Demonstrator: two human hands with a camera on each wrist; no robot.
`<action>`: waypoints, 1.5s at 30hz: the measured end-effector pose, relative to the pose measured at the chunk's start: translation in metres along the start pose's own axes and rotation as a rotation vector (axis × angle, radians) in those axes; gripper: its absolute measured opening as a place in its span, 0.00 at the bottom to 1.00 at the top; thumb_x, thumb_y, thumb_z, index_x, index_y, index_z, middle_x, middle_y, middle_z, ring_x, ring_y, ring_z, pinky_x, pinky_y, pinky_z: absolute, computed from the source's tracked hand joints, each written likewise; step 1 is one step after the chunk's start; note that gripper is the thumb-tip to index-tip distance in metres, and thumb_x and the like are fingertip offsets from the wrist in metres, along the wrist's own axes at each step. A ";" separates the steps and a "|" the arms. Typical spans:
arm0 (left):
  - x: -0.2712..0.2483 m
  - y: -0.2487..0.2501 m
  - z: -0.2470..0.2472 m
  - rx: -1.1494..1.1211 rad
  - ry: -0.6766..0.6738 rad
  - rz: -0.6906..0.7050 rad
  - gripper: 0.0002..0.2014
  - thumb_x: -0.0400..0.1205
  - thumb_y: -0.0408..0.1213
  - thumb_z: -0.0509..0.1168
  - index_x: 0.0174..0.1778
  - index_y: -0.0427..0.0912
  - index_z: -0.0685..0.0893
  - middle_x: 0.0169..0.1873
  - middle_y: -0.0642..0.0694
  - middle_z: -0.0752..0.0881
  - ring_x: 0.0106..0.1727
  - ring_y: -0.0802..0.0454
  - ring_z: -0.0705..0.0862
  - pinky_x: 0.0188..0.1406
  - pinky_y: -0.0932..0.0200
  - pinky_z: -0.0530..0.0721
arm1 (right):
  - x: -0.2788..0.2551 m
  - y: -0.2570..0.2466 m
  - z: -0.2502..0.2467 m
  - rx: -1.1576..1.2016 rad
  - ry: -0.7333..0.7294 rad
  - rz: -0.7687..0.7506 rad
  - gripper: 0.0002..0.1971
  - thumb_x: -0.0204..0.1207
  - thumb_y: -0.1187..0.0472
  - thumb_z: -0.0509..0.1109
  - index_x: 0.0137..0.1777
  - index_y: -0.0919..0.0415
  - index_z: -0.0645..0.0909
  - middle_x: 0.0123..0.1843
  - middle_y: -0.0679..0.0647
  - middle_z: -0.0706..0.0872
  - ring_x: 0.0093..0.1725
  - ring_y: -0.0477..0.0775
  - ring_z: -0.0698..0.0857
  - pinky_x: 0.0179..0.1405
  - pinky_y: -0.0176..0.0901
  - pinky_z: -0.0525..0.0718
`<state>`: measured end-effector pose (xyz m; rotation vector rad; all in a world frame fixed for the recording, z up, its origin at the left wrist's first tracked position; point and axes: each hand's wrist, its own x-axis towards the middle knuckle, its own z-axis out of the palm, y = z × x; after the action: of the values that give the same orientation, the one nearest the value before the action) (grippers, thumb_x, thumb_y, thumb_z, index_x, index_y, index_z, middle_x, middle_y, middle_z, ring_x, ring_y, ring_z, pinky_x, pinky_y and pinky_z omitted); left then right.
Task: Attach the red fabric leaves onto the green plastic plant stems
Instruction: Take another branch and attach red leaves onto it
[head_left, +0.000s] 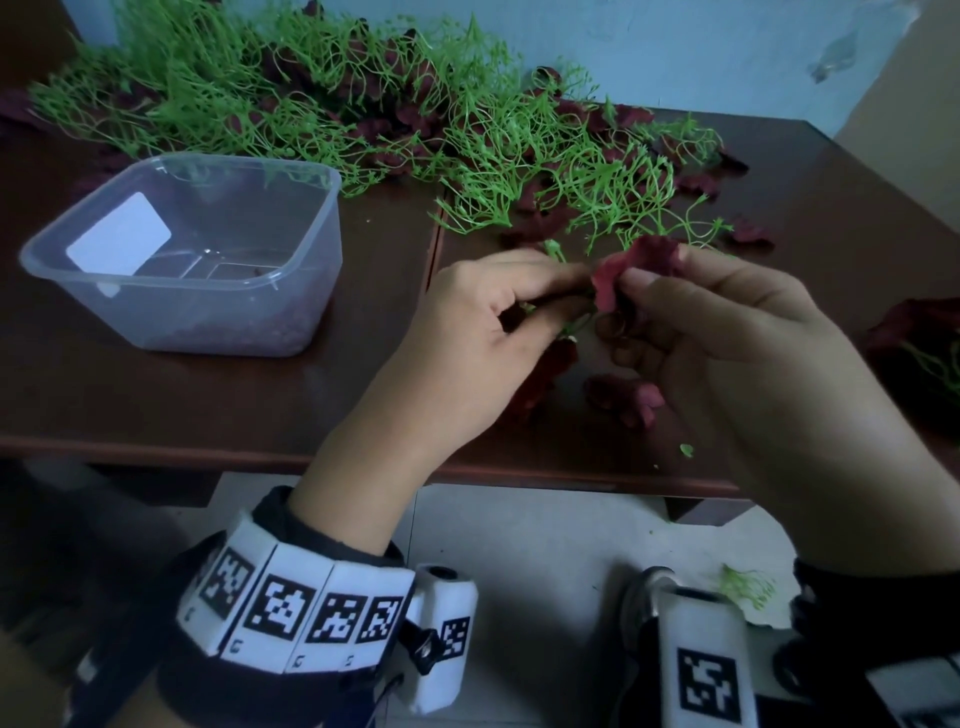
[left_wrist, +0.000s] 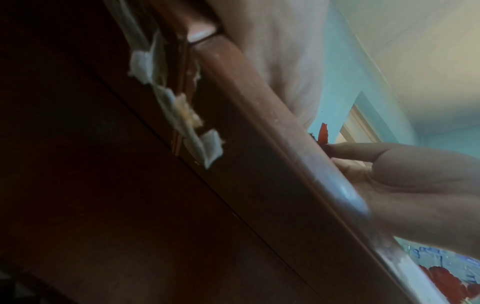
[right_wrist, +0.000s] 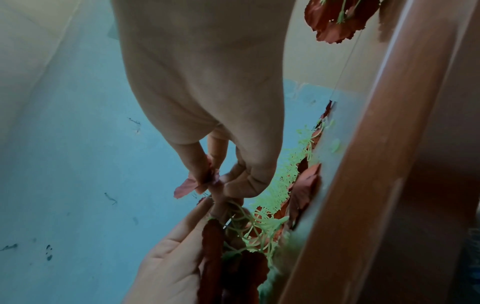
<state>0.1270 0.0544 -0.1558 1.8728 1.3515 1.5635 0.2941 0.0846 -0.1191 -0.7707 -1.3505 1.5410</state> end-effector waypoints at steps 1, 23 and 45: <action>0.000 0.000 0.000 0.000 0.004 -0.001 0.10 0.84 0.26 0.70 0.58 0.36 0.92 0.52 0.46 0.91 0.57 0.56 0.89 0.59 0.64 0.83 | 0.000 0.000 -0.001 -0.046 -0.012 -0.026 0.07 0.78 0.69 0.70 0.44 0.63 0.90 0.37 0.60 0.88 0.40 0.59 0.82 0.41 0.51 0.77; -0.003 0.009 -0.004 -0.005 -0.048 -0.089 0.04 0.84 0.30 0.72 0.53 0.40 0.87 0.45 0.49 0.89 0.51 0.52 0.88 0.54 0.53 0.86 | 0.002 0.006 -0.008 -0.151 -0.011 0.055 0.03 0.76 0.66 0.73 0.44 0.62 0.89 0.37 0.56 0.90 0.38 0.52 0.87 0.38 0.46 0.87; -0.001 0.008 -0.005 -0.096 -0.046 -0.151 0.04 0.87 0.32 0.68 0.55 0.42 0.87 0.46 0.48 0.91 0.51 0.57 0.89 0.50 0.62 0.85 | 0.003 0.010 -0.004 -0.014 -0.058 0.109 0.11 0.75 0.61 0.74 0.52 0.68 0.87 0.47 0.66 0.85 0.50 0.63 0.80 0.52 0.58 0.72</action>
<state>0.1264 0.0485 -0.1491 1.6985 1.3403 1.4737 0.2947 0.0890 -0.1293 -0.8254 -1.3830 1.6516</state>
